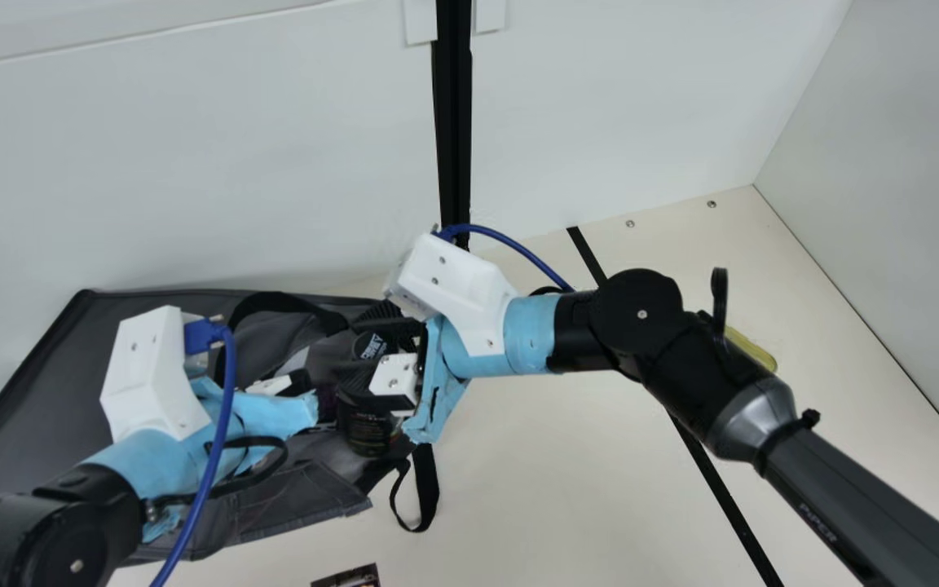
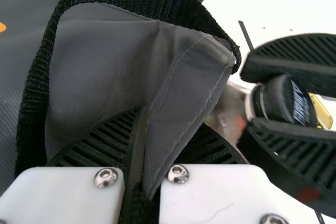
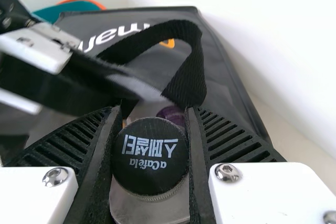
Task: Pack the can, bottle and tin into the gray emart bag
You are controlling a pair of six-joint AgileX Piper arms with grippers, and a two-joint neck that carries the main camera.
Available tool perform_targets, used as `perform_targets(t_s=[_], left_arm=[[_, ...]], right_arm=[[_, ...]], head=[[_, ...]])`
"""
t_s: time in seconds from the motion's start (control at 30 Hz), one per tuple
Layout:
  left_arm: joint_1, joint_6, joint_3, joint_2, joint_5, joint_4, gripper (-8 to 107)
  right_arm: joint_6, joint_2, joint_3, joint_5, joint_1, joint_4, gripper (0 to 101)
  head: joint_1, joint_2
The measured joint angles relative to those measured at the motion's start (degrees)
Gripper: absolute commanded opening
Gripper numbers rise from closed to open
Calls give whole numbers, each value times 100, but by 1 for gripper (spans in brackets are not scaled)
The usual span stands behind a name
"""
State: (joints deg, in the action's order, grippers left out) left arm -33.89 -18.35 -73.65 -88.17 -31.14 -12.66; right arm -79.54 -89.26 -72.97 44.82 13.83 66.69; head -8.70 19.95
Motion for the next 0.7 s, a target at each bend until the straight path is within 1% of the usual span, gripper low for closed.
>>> perform_targets(t_s=[0.13,0.4,0.7], left_arm=[[0,0,0,0,0,0,10],[0,0,0,0,0,0,10],[0,0,0,0,-23,35,10]], right_arm=[[-178,-133,15,-74,64,264,0],[-587,-397,183,-215,188,769,0],[-1004,-684,285,-322,265,1121,0]], head=[[0,0],[0,0],[0,0]])
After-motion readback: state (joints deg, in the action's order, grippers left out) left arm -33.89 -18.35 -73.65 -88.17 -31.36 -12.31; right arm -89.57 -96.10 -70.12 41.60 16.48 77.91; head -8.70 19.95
